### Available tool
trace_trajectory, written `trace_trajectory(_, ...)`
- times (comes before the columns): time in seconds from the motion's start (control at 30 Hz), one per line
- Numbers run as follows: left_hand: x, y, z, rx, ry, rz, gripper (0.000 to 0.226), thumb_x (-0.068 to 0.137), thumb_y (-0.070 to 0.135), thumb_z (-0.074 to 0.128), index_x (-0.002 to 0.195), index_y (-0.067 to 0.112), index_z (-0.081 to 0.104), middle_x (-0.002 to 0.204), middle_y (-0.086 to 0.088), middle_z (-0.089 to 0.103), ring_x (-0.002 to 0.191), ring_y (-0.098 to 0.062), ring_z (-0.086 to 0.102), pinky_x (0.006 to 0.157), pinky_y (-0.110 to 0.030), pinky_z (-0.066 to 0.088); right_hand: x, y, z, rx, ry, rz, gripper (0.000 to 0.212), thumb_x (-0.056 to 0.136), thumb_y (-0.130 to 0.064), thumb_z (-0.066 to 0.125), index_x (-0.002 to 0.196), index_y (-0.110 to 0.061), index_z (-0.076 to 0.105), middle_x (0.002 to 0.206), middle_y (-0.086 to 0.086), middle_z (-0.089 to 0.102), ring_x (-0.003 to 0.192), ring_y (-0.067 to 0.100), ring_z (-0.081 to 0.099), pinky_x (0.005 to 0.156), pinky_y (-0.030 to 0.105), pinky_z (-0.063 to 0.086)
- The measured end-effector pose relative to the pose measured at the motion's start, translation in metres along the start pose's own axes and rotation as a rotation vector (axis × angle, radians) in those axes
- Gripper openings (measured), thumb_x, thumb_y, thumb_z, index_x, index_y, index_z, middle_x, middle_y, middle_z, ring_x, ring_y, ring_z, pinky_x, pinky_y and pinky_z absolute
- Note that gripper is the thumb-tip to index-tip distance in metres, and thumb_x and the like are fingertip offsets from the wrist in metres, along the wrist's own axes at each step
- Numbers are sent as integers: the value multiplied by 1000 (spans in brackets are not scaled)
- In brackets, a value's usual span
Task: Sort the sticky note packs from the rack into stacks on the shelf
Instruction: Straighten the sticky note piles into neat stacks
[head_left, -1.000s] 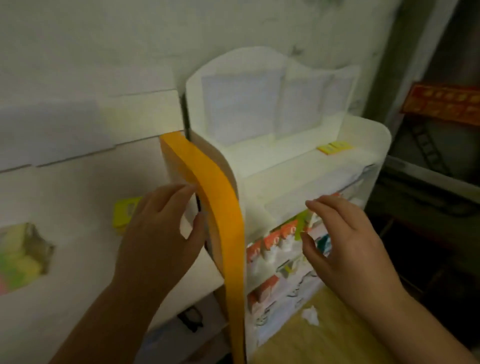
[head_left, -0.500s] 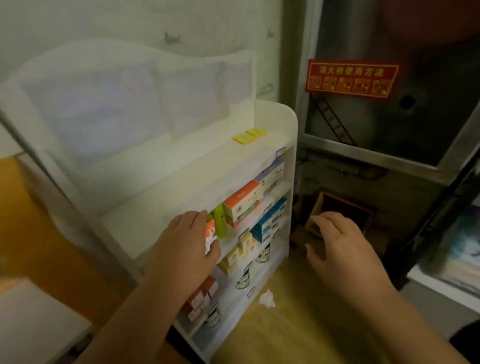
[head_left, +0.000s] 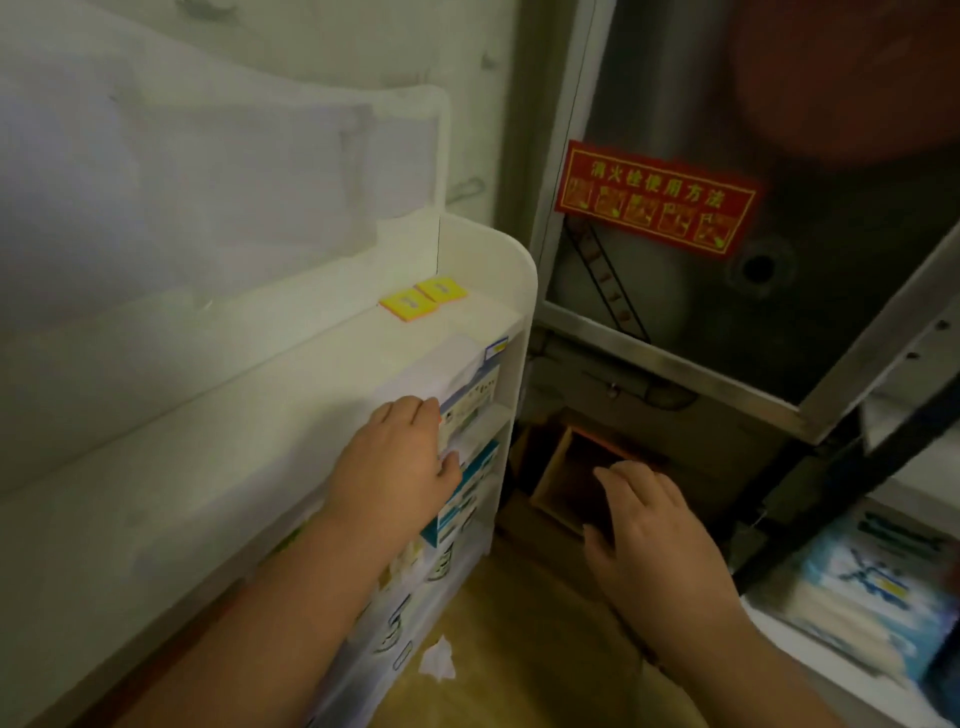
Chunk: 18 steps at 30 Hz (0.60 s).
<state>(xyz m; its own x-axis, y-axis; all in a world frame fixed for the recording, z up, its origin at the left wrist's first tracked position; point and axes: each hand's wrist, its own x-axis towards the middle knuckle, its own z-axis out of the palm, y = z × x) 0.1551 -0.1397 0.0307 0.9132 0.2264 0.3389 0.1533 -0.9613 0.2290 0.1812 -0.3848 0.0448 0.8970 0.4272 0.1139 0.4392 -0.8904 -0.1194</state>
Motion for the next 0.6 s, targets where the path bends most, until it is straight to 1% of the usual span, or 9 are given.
trace_trajectory(0.1,40,-16,17,-12,-12,26,49,92,44,53,130,12,51,121,-3,58,111,-21,52,87,-35,50,41,-4,7,-9,-12,7,60,97,-48,49,150,-32,26,150,-12,31,136,6,31,113,25,30)
trace_trajectory(0.2,74,-34,29,-8,-20,21,46,91,41,51,127,13,52,117,-4,58,106,-22,52,83,-35,49,76,-10,19,-20,-11,-5,59,98,-46,48,151,-30,29,151,-11,33,137,8,32,115,25,28)
trace_trajectory(0.23,83,-40,31,-1,-26,10,46,90,40,52,126,12,53,116,-5,58,106,-23,53,83,-36,49,86,-11,22,-28,-18,-8,58,98,-44,49,151,-29,31,150,-10,36,137,9,34,114,25,29)
trace_trajectory(0.33,99,-54,34,29,-24,-19,52,88,40,56,130,10,53,119,-7,60,108,-25,55,85,-38,50,112,-14,29,-53,-18,-32,57,95,-40,56,148,-23,42,147,-5,45,135,14,40,111,27,34)
trace_trajectory(0.5,117,-81,44,72,-35,-65,57,85,41,61,130,8,56,116,-6,64,103,-26,59,81,-36,53,169,-10,40,-49,-11,-96,57,97,-38,52,150,-21,38,151,-4,40,138,15,35,114,28,33)
trace_trajectory(0.6,126,-95,49,102,-29,-121,58,84,41,61,131,8,56,117,-6,64,105,-26,59,83,-36,52,208,-12,45,-29,-10,-145,53,97,-35,53,146,-20,41,146,-4,43,134,14,38,109,26,35)
